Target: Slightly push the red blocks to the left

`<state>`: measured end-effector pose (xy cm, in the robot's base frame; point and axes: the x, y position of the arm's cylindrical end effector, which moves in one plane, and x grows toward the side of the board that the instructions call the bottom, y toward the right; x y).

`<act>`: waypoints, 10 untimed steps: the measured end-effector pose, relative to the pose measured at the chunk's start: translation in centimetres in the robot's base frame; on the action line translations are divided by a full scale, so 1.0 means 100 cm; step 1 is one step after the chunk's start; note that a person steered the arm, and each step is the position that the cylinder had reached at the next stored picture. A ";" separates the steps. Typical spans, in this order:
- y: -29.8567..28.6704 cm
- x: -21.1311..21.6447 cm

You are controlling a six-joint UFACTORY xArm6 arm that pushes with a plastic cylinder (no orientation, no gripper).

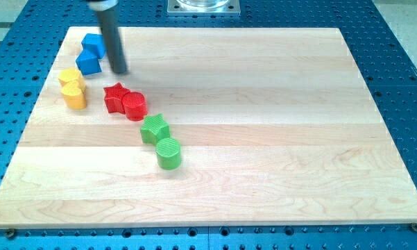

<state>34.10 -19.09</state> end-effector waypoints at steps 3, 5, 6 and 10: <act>0.024 -0.013; 0.123 0.068; 0.115 0.082; 0.074 0.088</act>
<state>42.93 -11.71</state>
